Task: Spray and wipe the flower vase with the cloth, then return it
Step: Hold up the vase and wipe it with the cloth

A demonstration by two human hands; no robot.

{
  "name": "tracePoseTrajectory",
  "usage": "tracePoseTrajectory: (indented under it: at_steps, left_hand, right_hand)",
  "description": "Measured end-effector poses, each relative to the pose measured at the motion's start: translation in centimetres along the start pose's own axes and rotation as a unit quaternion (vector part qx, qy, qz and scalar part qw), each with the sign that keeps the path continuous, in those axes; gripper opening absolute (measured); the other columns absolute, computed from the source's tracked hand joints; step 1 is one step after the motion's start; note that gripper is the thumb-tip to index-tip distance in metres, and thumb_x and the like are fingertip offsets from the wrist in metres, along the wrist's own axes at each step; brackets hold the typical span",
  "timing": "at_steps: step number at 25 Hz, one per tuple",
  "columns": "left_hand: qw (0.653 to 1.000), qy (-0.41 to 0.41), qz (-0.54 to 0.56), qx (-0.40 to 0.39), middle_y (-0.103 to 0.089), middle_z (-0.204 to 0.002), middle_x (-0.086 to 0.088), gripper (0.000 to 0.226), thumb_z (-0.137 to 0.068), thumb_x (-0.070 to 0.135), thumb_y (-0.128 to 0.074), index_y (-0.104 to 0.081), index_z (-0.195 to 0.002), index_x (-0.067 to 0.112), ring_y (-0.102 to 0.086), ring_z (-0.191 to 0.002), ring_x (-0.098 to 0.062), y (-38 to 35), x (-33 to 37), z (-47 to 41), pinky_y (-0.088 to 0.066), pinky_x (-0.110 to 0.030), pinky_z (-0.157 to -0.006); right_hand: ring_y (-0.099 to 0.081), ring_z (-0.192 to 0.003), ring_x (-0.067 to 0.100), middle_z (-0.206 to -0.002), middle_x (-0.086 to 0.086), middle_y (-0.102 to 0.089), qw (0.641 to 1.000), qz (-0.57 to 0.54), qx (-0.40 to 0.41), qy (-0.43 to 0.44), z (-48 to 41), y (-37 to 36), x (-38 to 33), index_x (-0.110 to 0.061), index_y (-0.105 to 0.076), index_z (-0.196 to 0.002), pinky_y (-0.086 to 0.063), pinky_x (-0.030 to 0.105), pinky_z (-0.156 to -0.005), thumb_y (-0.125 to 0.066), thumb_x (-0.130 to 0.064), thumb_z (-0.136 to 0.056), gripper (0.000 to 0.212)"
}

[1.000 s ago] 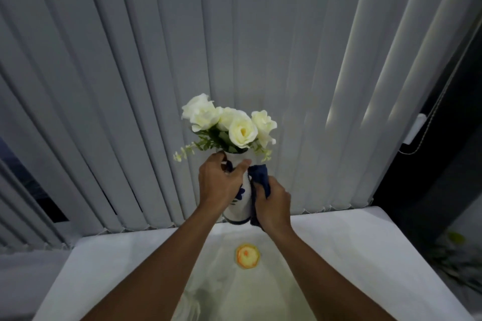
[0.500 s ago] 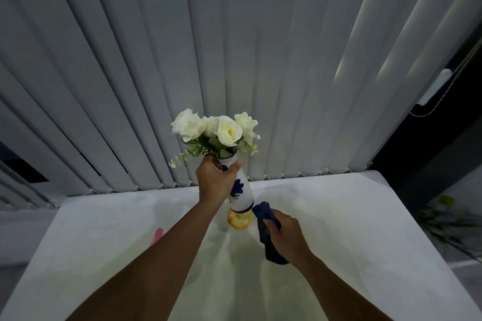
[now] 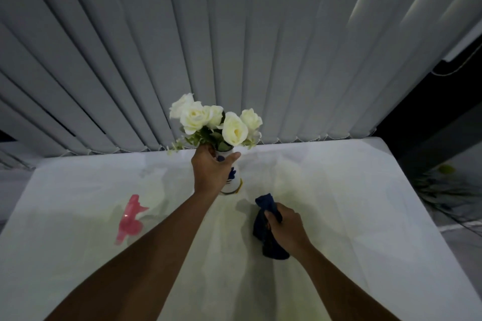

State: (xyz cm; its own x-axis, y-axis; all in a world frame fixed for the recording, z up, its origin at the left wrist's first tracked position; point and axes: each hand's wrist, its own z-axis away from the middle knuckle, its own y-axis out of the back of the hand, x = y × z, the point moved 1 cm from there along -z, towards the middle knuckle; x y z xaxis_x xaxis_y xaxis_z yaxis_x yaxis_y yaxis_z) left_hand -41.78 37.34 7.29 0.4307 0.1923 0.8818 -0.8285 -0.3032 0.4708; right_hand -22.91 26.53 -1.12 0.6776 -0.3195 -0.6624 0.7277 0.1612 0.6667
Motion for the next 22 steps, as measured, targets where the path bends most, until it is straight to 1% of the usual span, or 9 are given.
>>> tracePoseTrajectory:
  at_steps: [5, 7, 11, 14, 16, 18, 19, 20, 22]
  left_hand:
    - [1.0, -0.003, 0.006, -0.009, -0.072, -0.104, -0.006, 0.057, -0.067, 0.033, -0.094, -0.066, -0.109, 0.006, -0.067, -0.092, -0.021, -1.1, -0.6, 0.4, -0.054, -0.029, -0.08]
    - [1.0, -0.005, 0.017, -0.013, -0.072, -0.103, -0.004, 0.055, -0.066, 0.03, -0.095, -0.067, -0.108, 0.007, -0.069, -0.093, -0.021, -1.2, -0.8, 0.7, -0.058, -0.03, -0.081]
    - [0.998, 0.002, 0.049, -0.038, -0.069, -0.094, -0.003, 0.047, -0.063, 0.025, -0.097, -0.066, -0.095, 0.01, -0.066, -0.089, -0.021, -0.9, -0.5, 0.9, -0.052, -0.027, -0.071]
    - [0.994, 0.028, -0.013, -0.109, -0.068, -0.113, -0.008, 0.059, -0.066, 0.027, -0.095, -0.066, -0.112, 0.007, -0.064, -0.105, -0.024, 0.3, -0.7, 0.6, -0.044, -0.026, -0.081]
    - [0.968, 0.036, -0.14, -0.206, -0.064, -0.13, -0.011, 0.059, -0.077, 0.031, -0.087, -0.064, -0.126, 0.007, -0.06, -0.12, -0.027, 1.7, -1.3, -0.2, -0.042, -0.025, -0.086]
    - [0.911, 0.0, -0.267, -0.315, -0.065, -0.125, -0.011, 0.022, -0.095, 0.027, -0.068, -0.067, -0.112, 0.014, -0.06, -0.117, -0.024, 4.3, -1.0, -1.3, -0.045, -0.027, -0.09]
    - [0.885, -0.013, -0.294, -0.361, -0.064, -0.119, -0.007, 0.016, -0.1, 0.021, -0.058, -0.069, -0.109, 0.014, -0.06, -0.113, -0.021, 5.8, -1.0, -2.0, -0.046, -0.027, -0.092]
    - [0.869, -0.022, -0.3, -0.392, -0.062, -0.118, -0.001, 0.024, -0.102, 0.013, -0.051, -0.071, -0.116, 0.012, -0.059, -0.114, -0.02, 7.6, -1.2, -3.0, -0.045, -0.024, -0.093]
    - [0.871, -0.014, -0.285, -0.399, -0.066, -0.127, -0.003, 0.039, -0.1, -0.004, -0.042, -0.07, -0.125, 0.007, -0.061, -0.12, -0.021, 11.7, -2.2, -5.3, -0.045, -0.019, -0.09]
  right_hand:
    - [-0.056, -0.056, 0.004, -0.066, -0.008, -0.061, 1.0, -0.002, 0.003, -0.003, 0.2, -0.3, 0.0, -0.015, -0.063, -0.09, -0.043, 0.012, -0.052, -0.051, -0.025, -0.102, 0.02]
    - [-0.055, -0.056, 0.003, -0.067, -0.007, -0.062, 1.0, 0.0, 0.003, -0.003, 0.3, -0.4, 0.0, -0.014, -0.063, -0.091, -0.042, 0.013, -0.051, -0.051, -0.025, -0.102, 0.02]
    - [-0.057, -0.059, 0.002, -0.077, 0.002, -0.07, 1.0, -0.007, 0.005, 0.001, 0.3, -0.5, -0.2, -0.015, -0.065, -0.097, -0.04, 0.013, -0.051, -0.051, -0.024, -0.101, 0.017]
    - [-0.058, -0.063, 0.01, -0.085, 0.002, -0.072, 1.0, -0.015, 0.021, 0.018, 0.7, -0.9, -0.8, -0.017, -0.066, -0.107, -0.041, 0.01, -0.052, -0.052, -0.019, -0.1, 0.016]
    - [-0.059, -0.072, 0.014, -0.092, 0.002, -0.071, 0.999, -0.019, 0.027, 0.033, 1.1, -1.4, -1.4, -0.017, -0.066, -0.114, -0.039, 0.009, -0.057, -0.052, -0.015, -0.1, 0.02]
    - [-0.059, -0.075, 0.016, -0.099, 0.008, -0.073, 0.999, -0.02, 0.021, 0.038, 1.6, -2.0, -2.1, -0.015, -0.065, -0.12, -0.04, 0.015, -0.062, -0.051, -0.013, -0.1, 0.024]
    - [-0.059, -0.077, 0.017, -0.102, 0.01, -0.073, 0.999, -0.017, 0.017, 0.037, 1.8, -2.3, -2.5, -0.015, -0.064, -0.122, -0.041, 0.016, -0.064, -0.051, -0.013, -0.1, 0.025]
    - [-0.059, -0.078, 0.017, -0.105, 0.01, -0.073, 0.999, -0.013, 0.013, 0.036, 2.0, -2.6, -2.8, -0.014, -0.063, -0.123, -0.041, 0.017, -0.065, -0.051, -0.014, -0.1, 0.026]
    - [-0.063, -0.083, 0.02, -0.109, 0.011, -0.073, 0.999, -0.008, 0.009, 0.036, 2.2, -3.1, -3.1, -0.013, -0.063, -0.123, -0.041, 0.018, -0.066, -0.053, -0.014, -0.1, 0.026]
